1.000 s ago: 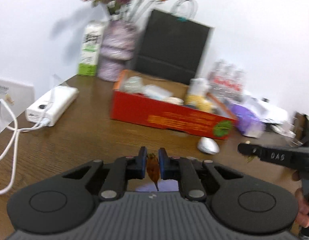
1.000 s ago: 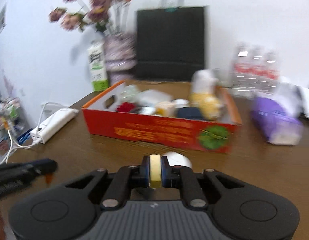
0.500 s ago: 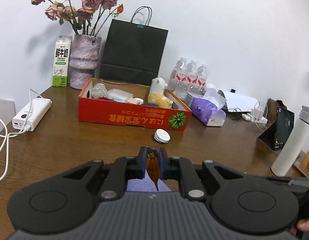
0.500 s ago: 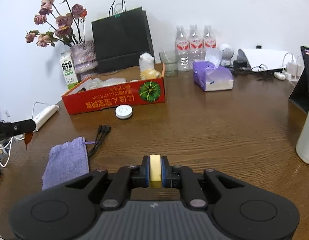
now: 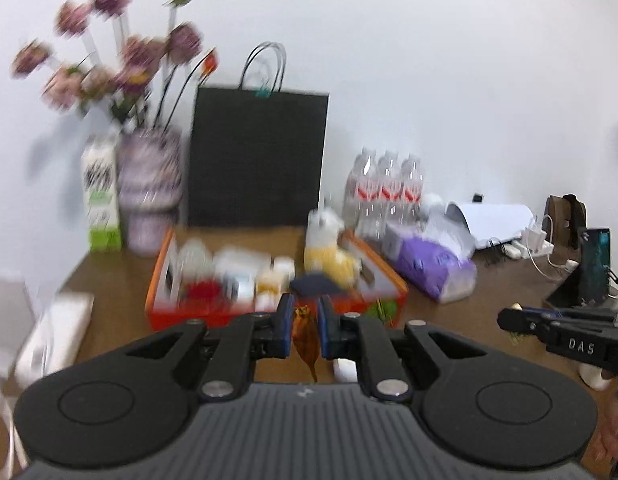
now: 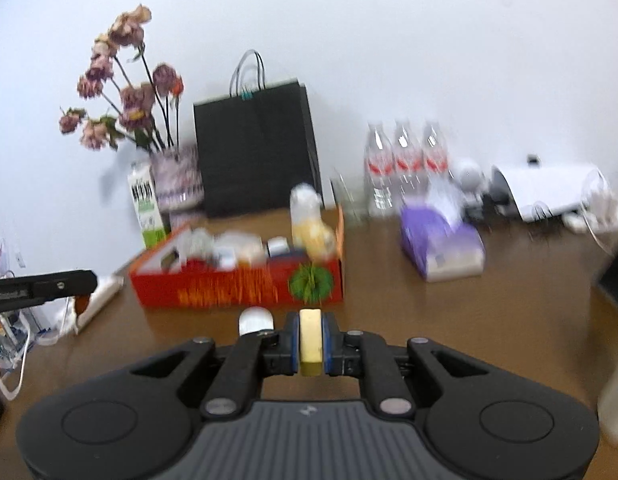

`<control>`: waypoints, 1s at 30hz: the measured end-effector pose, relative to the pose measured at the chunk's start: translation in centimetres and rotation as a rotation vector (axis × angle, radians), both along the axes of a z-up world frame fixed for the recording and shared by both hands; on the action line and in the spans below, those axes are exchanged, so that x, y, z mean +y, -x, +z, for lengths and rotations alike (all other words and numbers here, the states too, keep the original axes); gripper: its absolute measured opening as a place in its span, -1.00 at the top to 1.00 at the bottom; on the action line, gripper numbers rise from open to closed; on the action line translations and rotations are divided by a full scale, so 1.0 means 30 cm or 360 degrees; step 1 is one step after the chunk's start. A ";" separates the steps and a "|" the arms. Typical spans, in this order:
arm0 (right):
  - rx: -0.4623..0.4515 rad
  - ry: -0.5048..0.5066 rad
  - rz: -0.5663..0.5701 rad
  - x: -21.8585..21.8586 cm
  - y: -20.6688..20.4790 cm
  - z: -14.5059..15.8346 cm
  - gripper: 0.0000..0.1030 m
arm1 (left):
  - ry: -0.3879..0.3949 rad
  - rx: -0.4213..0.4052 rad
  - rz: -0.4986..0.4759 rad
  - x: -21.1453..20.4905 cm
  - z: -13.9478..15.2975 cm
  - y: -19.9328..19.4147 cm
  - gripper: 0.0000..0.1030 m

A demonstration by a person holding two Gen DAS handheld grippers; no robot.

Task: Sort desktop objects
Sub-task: 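Carry the orange toy and yellow block into the cardboard box and release both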

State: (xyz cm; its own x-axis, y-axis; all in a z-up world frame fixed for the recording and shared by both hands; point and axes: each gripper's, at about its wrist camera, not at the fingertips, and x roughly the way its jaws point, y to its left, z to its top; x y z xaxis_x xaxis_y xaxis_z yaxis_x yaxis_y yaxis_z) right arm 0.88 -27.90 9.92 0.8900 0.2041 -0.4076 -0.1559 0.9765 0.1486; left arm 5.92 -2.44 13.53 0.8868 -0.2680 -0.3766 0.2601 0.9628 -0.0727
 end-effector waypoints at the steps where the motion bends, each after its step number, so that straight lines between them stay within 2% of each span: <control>1: -0.0017 -0.0008 0.0008 0.003 -0.055 0.026 0.79 | -0.0016 0.0011 -0.0010 -0.016 0.015 -0.063 0.74; 4: -0.0001 0.0000 0.0044 0.029 -0.264 0.090 0.79 | -0.0009 0.0166 -0.0009 -0.063 0.037 -0.296 0.74; 8: 0.0143 0.0005 0.0119 0.080 -0.593 0.105 0.79 | -0.0017 0.0414 0.0016 -0.135 -0.001 -0.589 0.74; 10: 0.0312 0.0018 0.0105 0.097 -0.756 0.073 0.79 | 0.0012 0.0623 0.0030 -0.162 -0.060 -0.725 0.74; 11: 0.0392 0.0015 0.0085 0.099 -0.826 0.051 0.79 | 0.0040 0.0677 0.0046 -0.169 -0.085 -0.771 0.74; 13: 0.0485 0.0042 0.0080 0.106 -0.919 0.008 0.79 | 0.0013 0.0714 0.0041 -0.195 -0.145 -0.844 0.71; 15: 0.0565 0.0044 0.0070 0.109 -0.991 -0.047 0.79 | -0.0067 0.0726 0.0040 -0.221 -0.205 -0.898 0.70; 17: 0.0631 0.0081 0.0057 0.120 -1.034 -0.105 0.77 | -0.0101 0.0760 0.0059 -0.229 -0.242 -0.936 0.53; 18: 0.0652 0.0123 0.0052 0.130 -1.048 -0.133 0.84 | -0.0086 0.0777 0.0064 -0.222 -0.254 -0.952 0.27; 19: 0.0644 0.0159 0.0050 0.138 -1.060 -0.151 0.77 | -0.0057 0.0789 0.0080 -0.212 -0.261 -0.961 0.03; 21: 0.0588 0.0212 0.0077 0.157 -1.074 -0.160 0.71 | -0.0024 0.0783 0.0109 -0.195 -0.252 -0.962 -0.10; 23: 0.0550 0.0215 0.0045 0.158 -1.085 -0.156 0.49 | -0.0033 0.0765 0.0094 -0.190 -0.227 -0.941 -0.33; 24: 0.0552 0.0189 0.0054 0.153 -1.091 -0.150 0.43 | -0.0060 0.0744 0.0109 -0.188 -0.208 -0.924 -0.60; 25: 0.0572 0.0150 0.0061 0.148 -1.091 -0.142 0.33 | -0.0093 0.0721 0.0146 -0.187 -0.192 -0.905 -0.76; 26: 0.0579 0.0116 0.0058 0.143 -1.084 -0.130 0.19 | -0.0141 0.0693 0.0192 -0.188 -0.174 -0.883 -0.79; 28: 0.0531 0.0103 0.0040 0.140 -1.047 -0.097 -0.04 | -0.0236 0.0646 0.0269 -0.174 -0.139 -0.831 -1.00; 30: 0.0472 0.0111 0.0052 0.146 -0.997 -0.065 -0.16 | -0.0243 0.0634 0.0284 -0.156 -0.112 -0.787 -1.00</control>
State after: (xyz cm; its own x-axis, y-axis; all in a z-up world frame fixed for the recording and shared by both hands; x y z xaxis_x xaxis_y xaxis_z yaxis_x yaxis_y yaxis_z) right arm 30.81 -23.52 7.97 0.7234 0.1930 -0.6629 -0.1470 0.9812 0.1252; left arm 29.53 -7.11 10.17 0.6921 -0.0393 -0.7207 0.0701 0.9975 0.0129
